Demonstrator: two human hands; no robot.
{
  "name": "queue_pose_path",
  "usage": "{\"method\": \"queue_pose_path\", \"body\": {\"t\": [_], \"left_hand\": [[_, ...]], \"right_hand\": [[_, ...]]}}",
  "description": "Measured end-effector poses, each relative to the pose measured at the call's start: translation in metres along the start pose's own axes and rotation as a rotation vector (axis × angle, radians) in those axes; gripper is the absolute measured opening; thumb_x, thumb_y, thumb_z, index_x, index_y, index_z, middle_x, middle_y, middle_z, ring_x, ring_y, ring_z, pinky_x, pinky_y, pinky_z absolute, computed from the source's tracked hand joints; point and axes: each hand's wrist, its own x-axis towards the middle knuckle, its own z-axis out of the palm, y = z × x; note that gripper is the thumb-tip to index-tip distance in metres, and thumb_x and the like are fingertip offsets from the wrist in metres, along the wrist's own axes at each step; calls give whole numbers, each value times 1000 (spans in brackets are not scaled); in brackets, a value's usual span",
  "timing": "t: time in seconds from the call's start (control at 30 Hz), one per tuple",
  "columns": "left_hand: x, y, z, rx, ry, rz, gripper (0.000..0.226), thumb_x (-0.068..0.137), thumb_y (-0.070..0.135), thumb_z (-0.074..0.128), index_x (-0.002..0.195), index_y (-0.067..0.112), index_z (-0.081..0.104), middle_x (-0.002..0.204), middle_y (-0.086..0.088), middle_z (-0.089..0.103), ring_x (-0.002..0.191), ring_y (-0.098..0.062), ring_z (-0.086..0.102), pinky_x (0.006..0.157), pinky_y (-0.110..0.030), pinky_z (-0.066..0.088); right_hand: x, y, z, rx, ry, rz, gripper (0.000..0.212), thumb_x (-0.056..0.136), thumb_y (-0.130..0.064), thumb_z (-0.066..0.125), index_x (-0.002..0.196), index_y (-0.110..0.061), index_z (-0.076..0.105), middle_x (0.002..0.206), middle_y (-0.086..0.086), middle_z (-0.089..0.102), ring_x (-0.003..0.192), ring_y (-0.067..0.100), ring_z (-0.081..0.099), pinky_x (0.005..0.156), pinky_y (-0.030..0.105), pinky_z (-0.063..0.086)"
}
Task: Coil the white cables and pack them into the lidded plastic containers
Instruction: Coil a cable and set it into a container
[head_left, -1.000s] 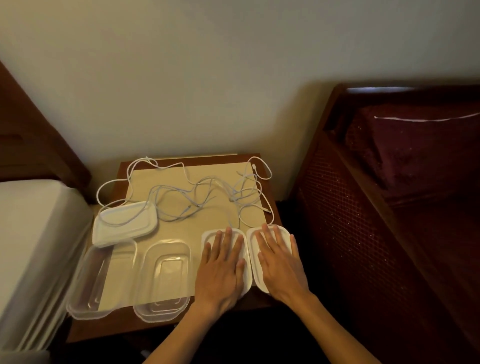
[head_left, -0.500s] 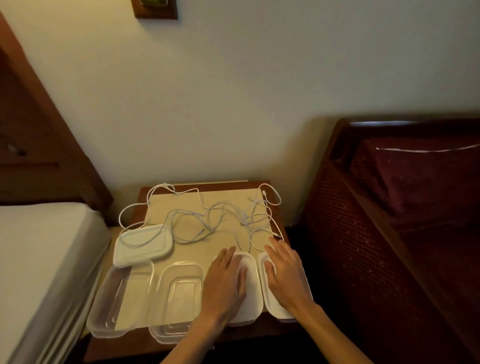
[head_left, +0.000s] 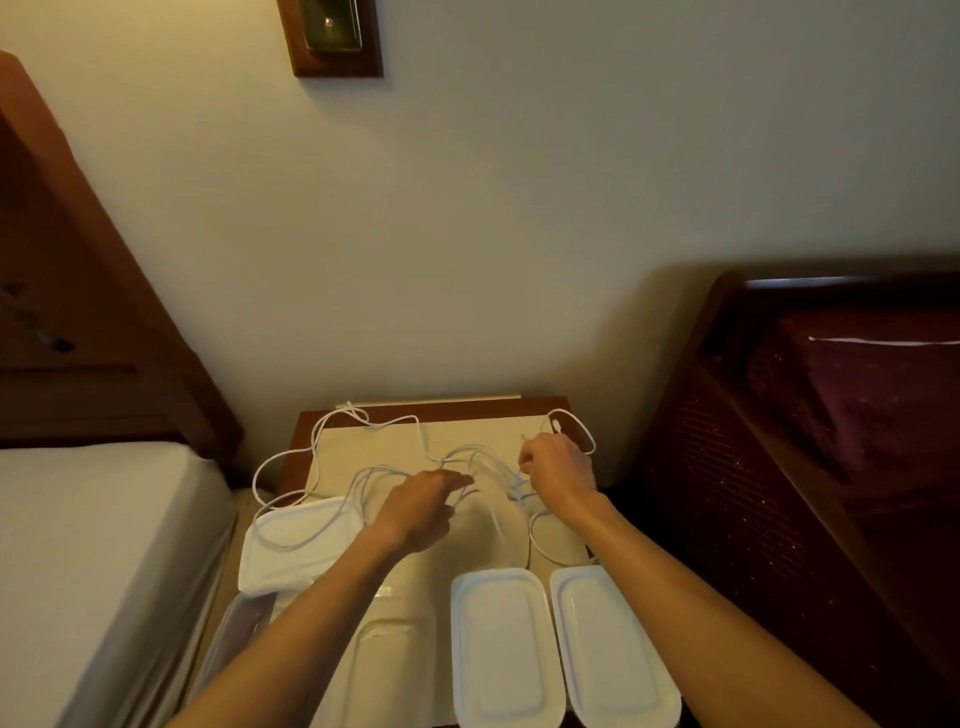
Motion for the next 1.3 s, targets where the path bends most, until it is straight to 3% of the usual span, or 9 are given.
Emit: {"method": "queue_pose_path", "body": {"t": [0.1, 0.27, 0.4, 0.53, 0.7, 0.83, 0.93, 1.1, 1.3], "left_hand": [[6, 5, 13, -216, 17, 105, 41, 89, 10, 64, 127, 24, 61, 131, 2, 62, 115, -18, 60, 95, -33, 50], [8, 11, 3, -485, 228, 130, 24, 88, -8, 55, 96, 8, 73, 84, -4, 71, 60, -8, 64, 53, -30, 56], [7, 15, -57, -557, 362, 150, 9, 90, 10, 66, 90, 12, 74, 73, 5, 69, 52, -2, 58, 48, -15, 45], [9, 16, -126, -486, 371, 190, 21, 91, 30, 64, 75, 18, 71, 59, 2, 65, 48, -3, 52, 50, -23, 42], [6, 25, -195, -543, 393, 173, 13, 91, 21, 65, 80, 18, 71, 63, -1, 66, 41, -4, 50, 44, -21, 42], [-19, 26, -229, -19, 71, 145, 45, 86, -2, 62, 125, 22, 60, 122, -4, 63, 88, 2, 63, 81, -30, 52], [-39, 34, -238, 251, -69, 20, 81, 90, 0, 56, 154, 25, 14, 159, -3, 23, 142, -22, 31, 113, -34, 29], [-37, 72, -255, -342, 541, 220, 59, 95, 4, 54, 148, 20, 33, 142, 5, 46, 93, -16, 61, 81, -26, 49], [-39, 101, -259, -894, 447, 237, 14, 98, 5, 50, 105, 3, 63, 86, -5, 65, 51, -13, 54, 41, -25, 43]], "right_hand": [[9, 1, -4, 101, -9, 2, 16, 94, -14, 59, 87, -15, 73, 89, 2, 71, 82, 16, 66, 73, 38, 59], [11, -1, -34, 156, 105, 25, 16, 97, -21, 52, 90, -20, 66, 94, -5, 66, 86, 16, 61, 72, 37, 52], [21, -9, -80, 128, 193, -35, 18, 98, -34, 52, 95, -21, 65, 91, 0, 69, 84, 21, 62, 73, 38, 52], [29, -30, -131, 232, 204, -78, 24, 98, -41, 52, 83, -24, 60, 74, -7, 61, 79, 18, 60, 84, 37, 44], [23, -67, -200, 770, 81, -77, 32, 103, -36, 43, 83, -14, 55, 61, 1, 46, 49, 11, 45, 53, 27, 44], [17, -88, -245, 1064, 39, -55, 32, 103, -38, 42, 87, -14, 57, 56, -5, 35, 45, 7, 30, 43, 21, 28], [11, -101, -265, 1055, -20, -103, 32, 103, -34, 43, 91, -10, 60, 55, -6, 34, 47, 8, 29, 44, 21, 25], [-7, -128, -278, 860, -53, -208, 35, 104, -32, 42, 91, -9, 65, 56, -5, 40, 48, 8, 33, 45, 21, 29], [-24, -135, -295, 805, -30, -257, 35, 104, -34, 41, 86, -11, 60, 55, -5, 40, 47, 8, 33, 44, 20, 29]]}}
